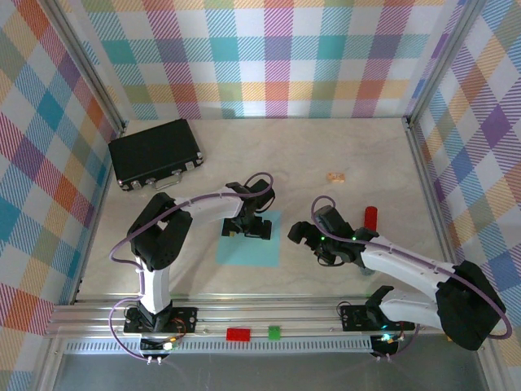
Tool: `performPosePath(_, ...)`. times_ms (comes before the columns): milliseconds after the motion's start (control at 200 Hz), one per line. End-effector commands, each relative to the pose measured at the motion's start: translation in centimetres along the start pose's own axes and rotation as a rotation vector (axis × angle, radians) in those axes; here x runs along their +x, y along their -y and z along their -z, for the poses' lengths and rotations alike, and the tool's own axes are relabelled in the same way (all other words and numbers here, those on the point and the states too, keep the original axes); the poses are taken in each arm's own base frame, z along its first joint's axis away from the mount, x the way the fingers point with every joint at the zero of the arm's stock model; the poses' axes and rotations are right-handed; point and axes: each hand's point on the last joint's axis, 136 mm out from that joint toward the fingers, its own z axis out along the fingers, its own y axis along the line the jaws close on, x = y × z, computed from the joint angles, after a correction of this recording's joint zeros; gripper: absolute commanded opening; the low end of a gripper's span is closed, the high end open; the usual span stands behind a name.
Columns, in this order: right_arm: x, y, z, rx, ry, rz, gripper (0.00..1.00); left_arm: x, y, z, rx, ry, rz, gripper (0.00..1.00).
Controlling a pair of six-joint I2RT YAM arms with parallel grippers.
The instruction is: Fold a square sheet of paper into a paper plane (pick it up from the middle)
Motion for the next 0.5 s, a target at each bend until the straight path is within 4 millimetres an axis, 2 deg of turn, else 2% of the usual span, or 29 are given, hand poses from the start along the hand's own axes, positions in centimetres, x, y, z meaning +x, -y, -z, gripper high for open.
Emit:
performPosePath(0,0.5,0.6,-0.3,0.014,-0.021,-0.016,0.99,0.0,0.2,0.3,-0.018,0.002,0.006,1.00)
performPosePath(230,0.5,0.7,-0.2,0.014,-0.021,-0.020,0.99,-0.9,0.3,1.5,-0.008,0.056,0.033,1.00)
performPosePath(500,0.9,1.1,-0.4,0.021,-0.034,-0.032,0.99,0.6,0.3,-0.5,-0.007,-0.010,0.030,1.00)
